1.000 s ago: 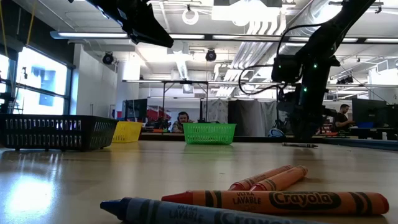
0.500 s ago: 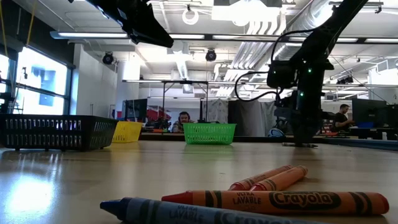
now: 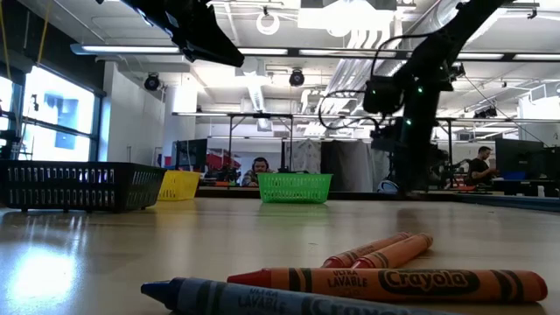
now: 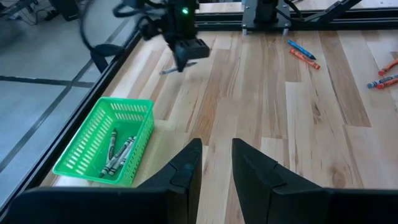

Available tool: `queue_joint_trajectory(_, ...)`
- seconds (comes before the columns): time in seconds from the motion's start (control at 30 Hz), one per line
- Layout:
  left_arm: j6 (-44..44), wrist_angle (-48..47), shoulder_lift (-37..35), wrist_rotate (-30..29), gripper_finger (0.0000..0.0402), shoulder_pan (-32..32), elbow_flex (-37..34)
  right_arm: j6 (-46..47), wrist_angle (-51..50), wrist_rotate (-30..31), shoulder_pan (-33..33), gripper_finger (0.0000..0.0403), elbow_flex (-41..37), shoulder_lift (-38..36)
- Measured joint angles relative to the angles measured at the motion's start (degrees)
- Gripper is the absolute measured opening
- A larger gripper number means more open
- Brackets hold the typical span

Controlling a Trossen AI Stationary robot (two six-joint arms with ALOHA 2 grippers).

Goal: Sort crayons
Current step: Put the gray crayon into the green bin

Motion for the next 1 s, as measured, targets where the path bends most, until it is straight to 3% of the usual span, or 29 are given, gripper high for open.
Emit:
queue_joint_trajectory(0.2, 0.00, -0.09, 0.00, 0.01, 0.0074, 0.00, 0.00, -0.28, 3.50, 0.20, 1.50, 0.0004, 7.59, -0.04)
queue_joint_trajectory(0.57, 0.00, -0.38, 0.00, 0.02, 0.0074, -0.01, 0.00, -7.87, 32.12, 0.30, 9.41, 0.0006, 11.83, 0.60)
queue_joint_trajectory(1.0, 0.00, -0.43, 0.00, 0.00, 0.0074, 0.01, 0.02, -9.54, 45.68, 3.44, 11.27, 0.0007, 11.81, 15.01)
